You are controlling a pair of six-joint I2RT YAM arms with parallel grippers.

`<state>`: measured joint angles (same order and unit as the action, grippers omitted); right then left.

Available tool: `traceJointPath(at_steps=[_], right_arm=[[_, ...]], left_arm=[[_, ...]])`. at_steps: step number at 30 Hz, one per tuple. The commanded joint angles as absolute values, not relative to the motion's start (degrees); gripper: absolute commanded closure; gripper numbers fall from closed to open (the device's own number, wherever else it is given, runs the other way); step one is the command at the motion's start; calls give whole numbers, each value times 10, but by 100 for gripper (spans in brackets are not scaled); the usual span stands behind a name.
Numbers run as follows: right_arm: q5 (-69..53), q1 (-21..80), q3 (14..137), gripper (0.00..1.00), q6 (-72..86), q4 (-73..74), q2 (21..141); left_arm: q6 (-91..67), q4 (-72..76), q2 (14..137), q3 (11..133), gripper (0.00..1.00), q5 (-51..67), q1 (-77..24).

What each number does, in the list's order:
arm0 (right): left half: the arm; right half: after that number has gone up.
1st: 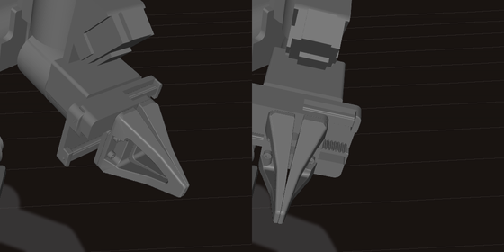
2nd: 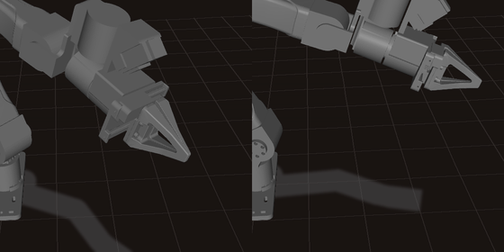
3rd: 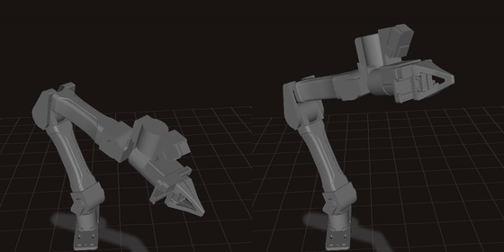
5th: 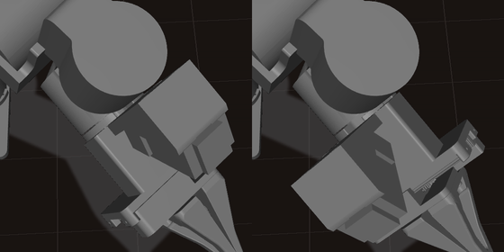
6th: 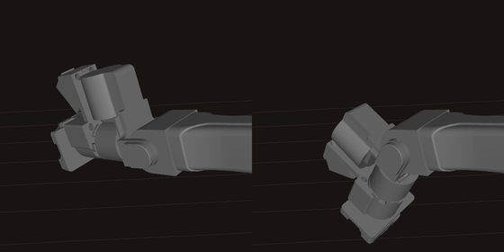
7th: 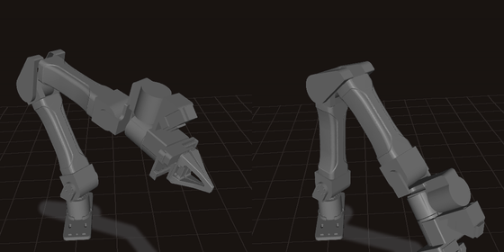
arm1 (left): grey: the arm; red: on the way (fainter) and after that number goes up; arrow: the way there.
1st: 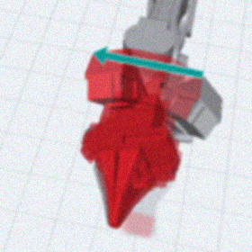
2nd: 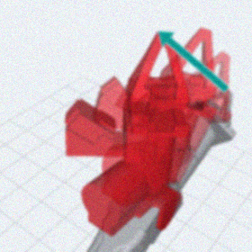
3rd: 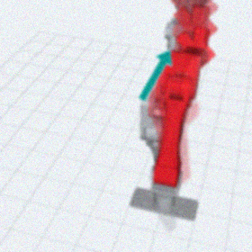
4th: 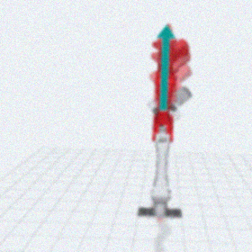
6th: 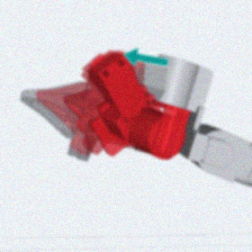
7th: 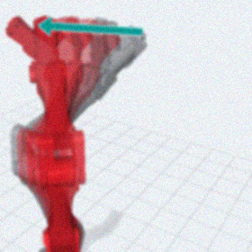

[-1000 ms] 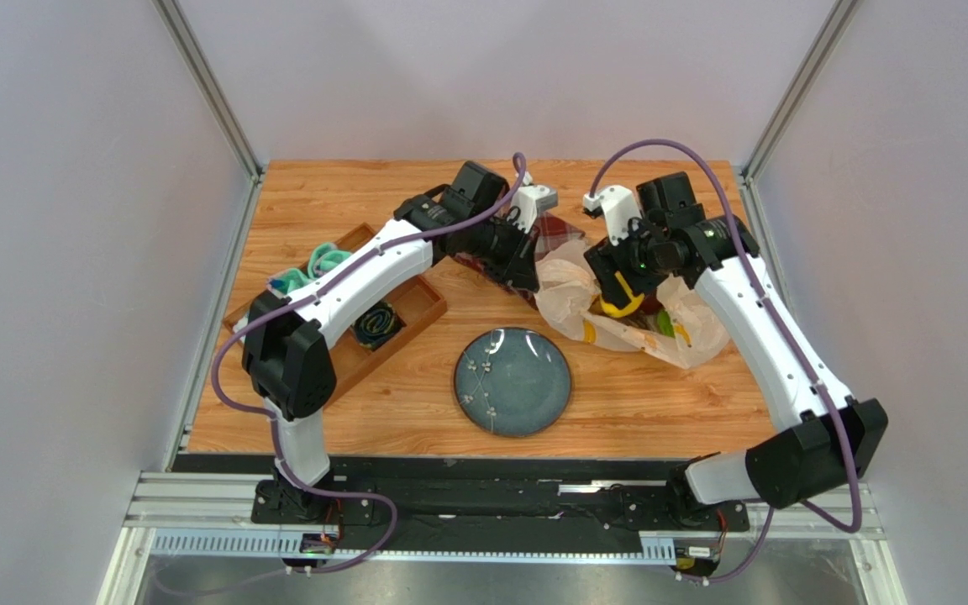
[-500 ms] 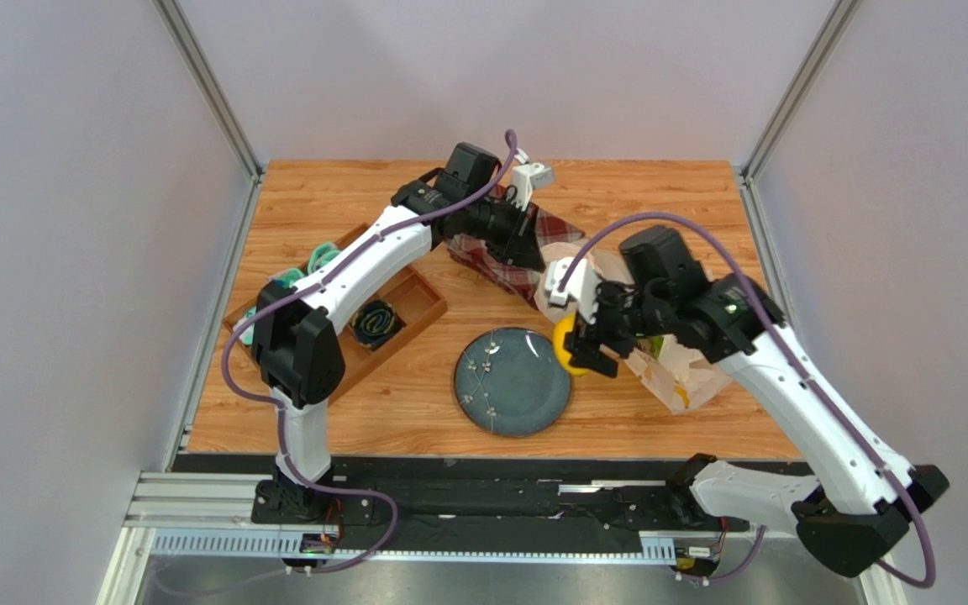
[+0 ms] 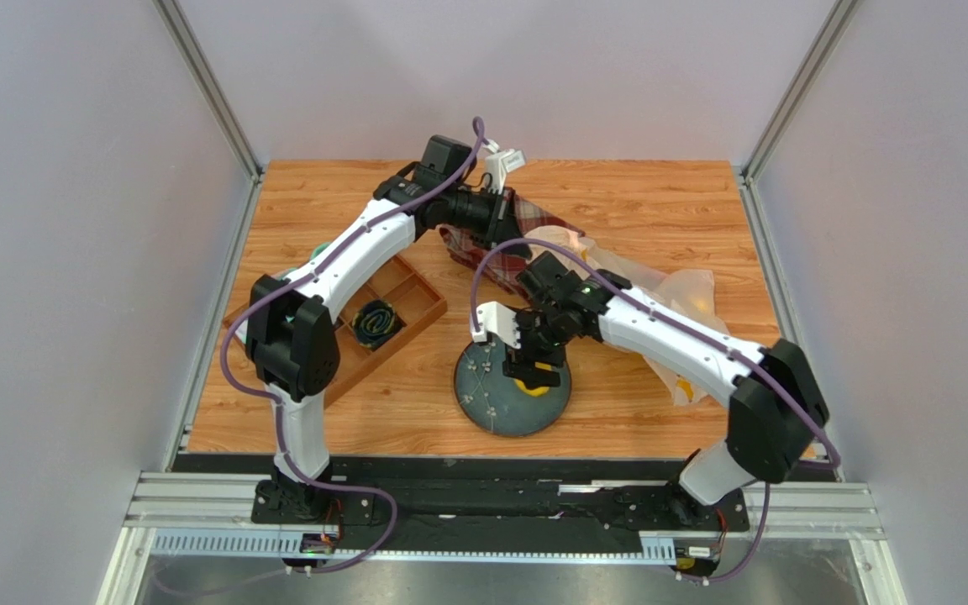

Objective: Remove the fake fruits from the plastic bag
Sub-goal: Place the fake fruit on the plate, then adjust the plastic bag at the center of the board.

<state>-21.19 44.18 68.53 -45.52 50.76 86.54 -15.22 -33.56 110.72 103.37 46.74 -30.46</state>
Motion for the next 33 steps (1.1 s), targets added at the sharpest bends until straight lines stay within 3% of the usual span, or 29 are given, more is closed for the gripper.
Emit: traceJointPath(at_steps=[1, 7, 10, 11, 12, 17, 25, 33], right_arm=[[-225, 443, 738, 39, -469, 461, 918], [-257, 461, 771, 35, -438, 441, 983], [-272, 468, 784, 16, -428, 445, 997], [-272, 468, 786, 4, -427, 461, 998], [-272, 468, 792, 0, -426, 473, 997], [-252, 448, 801, 0, -422, 574, 907], [-209, 362, 845, 21, -411, 704, 742], [-157, 264, 767, 64, -404, 718, 694]], left_arm=[[-185, -300, 1105, 1024, 100, 507, -305], [-200, -288, 1103, 1022, 100, 514, -302], [-208, -282, 1105, 1025, 100, 519, -299], [-209, -280, 1105, 1025, 100, 522, -298], [-211, -280, 1106, 1026, 100, 526, -296], [-221, -266, 1108, 1024, 100, 537, -294], [-229, -256, 1108, 1027, 100, 554, -294], [-214, -266, 1091, 1017, 100, 555, -295]])
